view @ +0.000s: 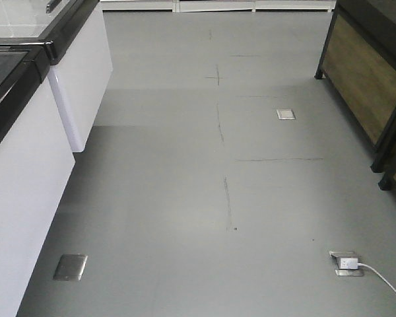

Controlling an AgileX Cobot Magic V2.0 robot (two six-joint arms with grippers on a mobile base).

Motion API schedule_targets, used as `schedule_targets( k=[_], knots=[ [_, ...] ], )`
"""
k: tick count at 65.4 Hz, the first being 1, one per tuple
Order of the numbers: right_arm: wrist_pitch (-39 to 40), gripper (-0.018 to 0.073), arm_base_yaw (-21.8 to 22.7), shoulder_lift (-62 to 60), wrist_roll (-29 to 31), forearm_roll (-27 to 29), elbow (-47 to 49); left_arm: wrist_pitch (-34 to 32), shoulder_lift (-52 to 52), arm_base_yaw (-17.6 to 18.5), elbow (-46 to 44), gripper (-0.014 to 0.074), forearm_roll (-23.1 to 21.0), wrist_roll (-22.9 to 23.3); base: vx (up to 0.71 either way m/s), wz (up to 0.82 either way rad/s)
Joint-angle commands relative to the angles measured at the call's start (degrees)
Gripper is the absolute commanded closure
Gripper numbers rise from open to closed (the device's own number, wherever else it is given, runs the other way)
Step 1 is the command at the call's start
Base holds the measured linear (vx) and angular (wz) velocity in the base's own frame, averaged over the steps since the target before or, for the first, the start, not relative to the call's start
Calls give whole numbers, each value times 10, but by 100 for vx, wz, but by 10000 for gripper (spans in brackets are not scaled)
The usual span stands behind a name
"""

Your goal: Left arm holds basket, right arm returns cookies

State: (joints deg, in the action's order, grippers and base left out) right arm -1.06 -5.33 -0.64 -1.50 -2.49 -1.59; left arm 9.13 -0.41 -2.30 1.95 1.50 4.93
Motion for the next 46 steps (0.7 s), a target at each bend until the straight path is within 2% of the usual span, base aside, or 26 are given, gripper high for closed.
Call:
schedule_targets(
  k=[1, 29, 46],
  knots=[
    [41, 565, 0, -7, -1, -4, -11, -45, -10, 0, -17, 605, 0, -1, 0, 0],
    [41, 565, 0, -7, -1, -4, -11, -56, -10, 0, -22, 603, 0, -1, 0, 0],
    [41, 565, 0, -7, -1, -4, -11, -73, 2, 0, -107, 603, 0, -7, 0, 0]
  ],
)
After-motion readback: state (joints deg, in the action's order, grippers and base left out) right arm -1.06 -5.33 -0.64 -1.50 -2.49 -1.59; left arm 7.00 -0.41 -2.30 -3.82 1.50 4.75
